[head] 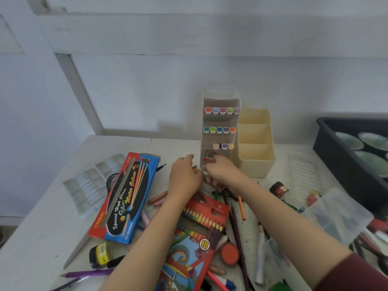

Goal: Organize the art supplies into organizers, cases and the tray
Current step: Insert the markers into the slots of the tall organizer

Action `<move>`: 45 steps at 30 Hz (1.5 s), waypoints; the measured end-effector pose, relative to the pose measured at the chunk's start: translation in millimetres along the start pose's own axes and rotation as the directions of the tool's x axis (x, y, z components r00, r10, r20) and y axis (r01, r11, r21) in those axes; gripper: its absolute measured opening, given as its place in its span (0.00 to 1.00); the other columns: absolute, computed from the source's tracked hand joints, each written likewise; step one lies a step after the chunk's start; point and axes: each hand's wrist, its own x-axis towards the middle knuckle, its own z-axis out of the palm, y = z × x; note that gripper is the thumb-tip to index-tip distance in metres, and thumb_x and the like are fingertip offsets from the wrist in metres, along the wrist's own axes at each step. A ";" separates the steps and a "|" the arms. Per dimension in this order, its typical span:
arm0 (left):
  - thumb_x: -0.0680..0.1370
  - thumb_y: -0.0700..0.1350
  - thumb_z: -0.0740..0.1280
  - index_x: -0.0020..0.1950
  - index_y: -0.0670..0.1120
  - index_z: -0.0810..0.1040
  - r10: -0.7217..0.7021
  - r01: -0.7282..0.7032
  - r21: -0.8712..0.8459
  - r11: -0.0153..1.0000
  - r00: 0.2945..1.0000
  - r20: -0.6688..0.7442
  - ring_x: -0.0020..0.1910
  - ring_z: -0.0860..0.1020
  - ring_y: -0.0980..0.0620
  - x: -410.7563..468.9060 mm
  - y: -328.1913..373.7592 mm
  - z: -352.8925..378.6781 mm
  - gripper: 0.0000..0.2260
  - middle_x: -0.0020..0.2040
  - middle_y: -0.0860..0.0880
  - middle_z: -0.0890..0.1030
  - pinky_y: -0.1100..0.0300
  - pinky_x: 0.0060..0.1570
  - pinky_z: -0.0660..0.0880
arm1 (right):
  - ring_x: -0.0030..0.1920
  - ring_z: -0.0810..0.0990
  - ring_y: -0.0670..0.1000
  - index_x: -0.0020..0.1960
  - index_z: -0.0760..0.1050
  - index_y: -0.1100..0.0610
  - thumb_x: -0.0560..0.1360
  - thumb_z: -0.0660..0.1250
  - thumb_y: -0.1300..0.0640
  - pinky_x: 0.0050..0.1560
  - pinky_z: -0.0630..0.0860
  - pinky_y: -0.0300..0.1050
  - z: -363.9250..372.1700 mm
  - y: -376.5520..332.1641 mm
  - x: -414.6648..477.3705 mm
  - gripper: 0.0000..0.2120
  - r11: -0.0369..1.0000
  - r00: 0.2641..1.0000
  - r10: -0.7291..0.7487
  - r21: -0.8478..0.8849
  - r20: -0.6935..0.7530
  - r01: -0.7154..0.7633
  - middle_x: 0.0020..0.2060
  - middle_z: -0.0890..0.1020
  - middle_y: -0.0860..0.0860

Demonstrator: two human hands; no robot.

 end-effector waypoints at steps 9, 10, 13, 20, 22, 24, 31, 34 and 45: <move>0.80 0.37 0.56 0.70 0.53 0.69 0.118 -0.100 -0.185 0.978 0.989 0.086 0.52 0.69 0.60 7.6 13.6 -7.1 0.21 0.63 0.49 0.77 0.68 0.49 0.64 | 0.17 0.60 0.45 0.37 0.69 0.55 0.80 0.52 0.59 0.21 0.57 0.33 2.8 -1.5 6.4 0.14 0.930 0.989 0.083 0.346 0.124 -0.121 0.24 0.68 0.51; 0.80 0.37 0.56 0.70 0.53 0.69 0.111 -0.095 -0.182 0.979 0.990 0.082 0.52 0.69 0.60 7.8 13.5 -7.0 0.21 0.63 0.49 0.77 0.69 0.49 0.64 | 0.17 0.60 0.44 0.37 0.69 0.55 0.80 0.52 0.58 0.20 0.57 0.32 2.3 -2.0 7.0 0.14 0.920 0.986 0.087 0.369 0.143 -0.134 0.24 0.67 0.51; 0.80 0.36 0.56 0.69 0.52 0.70 0.110 -0.095 -0.187 0.978 0.992 0.069 0.52 0.69 0.60 7.8 15.1 -7.1 0.20 0.63 0.48 0.78 0.71 0.48 0.65 | 0.16 0.60 0.43 0.44 0.70 0.56 0.81 0.51 0.57 0.18 0.56 0.31 0.6 -3.2 8.9 0.11 0.903 0.979 0.098 0.397 0.179 -0.162 0.25 0.67 0.51; 0.80 0.36 0.54 0.68 0.48 0.72 0.073 -0.064 -0.124 0.990 0.995 0.067 0.53 0.74 0.53 6.6 20.3 -10.1 0.19 0.62 0.45 0.78 0.69 0.48 0.65 | 0.20 0.63 0.46 0.48 0.70 0.55 0.77 0.52 0.64 0.20 0.59 0.34 1.1 -4.0 0.8 0.09 0.956 0.992 0.046 0.285 0.114 -0.077 0.26 0.69 0.53; 0.79 0.35 0.55 0.68 0.43 0.71 0.046 -0.042 -0.073 0.996 0.997 0.064 0.60 0.74 0.47 4.0 25.9 -13.5 0.18 0.64 0.42 0.76 0.64 0.51 0.65 | 0.23 0.67 0.49 0.52 0.72 0.59 0.76 0.55 0.64 0.23 0.63 0.37 1.0 -5.1 -11.1 0.09 0.986 0.999 -0.031 0.162 0.015 0.028 0.28 0.72 0.54; 0.79 0.36 0.56 0.67 0.40 0.71 0.025 -0.022 -0.040 0.999 0.998 0.064 0.62 0.73 0.45 0.3 29.1 -16.9 0.17 0.65 0.41 0.75 0.63 0.52 0.65 | 0.26 0.70 0.49 0.59 0.72 0.60 0.76 0.56 0.63 0.24 0.65 0.39 -2.8 -2.2 -24.2 0.13 0.993 0.994 -0.107 0.053 -0.022 0.108 0.30 0.74 0.53; 0.79 0.43 0.61 0.66 0.47 0.73 0.051 -0.051 -0.007 0.999 0.997 0.049 0.57 0.74 0.54 -39.4 32.6 -22.2 0.16 0.63 0.49 0.76 0.64 0.52 0.65 | 0.49 0.72 0.44 0.66 0.72 0.50 0.79 0.60 0.51 0.45 0.68 0.36 -61.8 42.3 -90.4 0.17 0.841 0.956 -0.291 -0.467 0.036 0.274 0.51 0.76 0.45; 0.77 0.44 0.64 0.60 0.51 0.76 0.083 -0.083 -0.010 0.997 0.993 0.082 0.41 0.74 0.61 -65.7 26.7 -16.3 0.13 0.50 0.55 0.78 0.68 0.42 0.69 | 0.59 0.70 0.47 0.70 0.65 0.43 0.75 0.62 0.50 0.59 0.68 0.41 -96.3 74.8 -118.3 0.23 0.657 0.969 -0.225 -0.719 0.102 0.228 0.60 0.74 0.47; 0.78 0.42 0.63 0.58 0.49 0.79 0.352 -0.357 -0.006 0.934 0.918 0.183 0.54 0.72 0.59 -96.6 50.7 2.5 0.11 0.55 0.56 0.78 0.77 0.46 0.61 | 0.73 0.53 0.48 0.72 0.51 0.37 0.66 0.70 0.52 0.72 0.36 0.58 -128.0 110.5 -167.4 0.41 0.477 0.989 -0.070 -0.866 0.133 0.150 0.71 0.59 0.46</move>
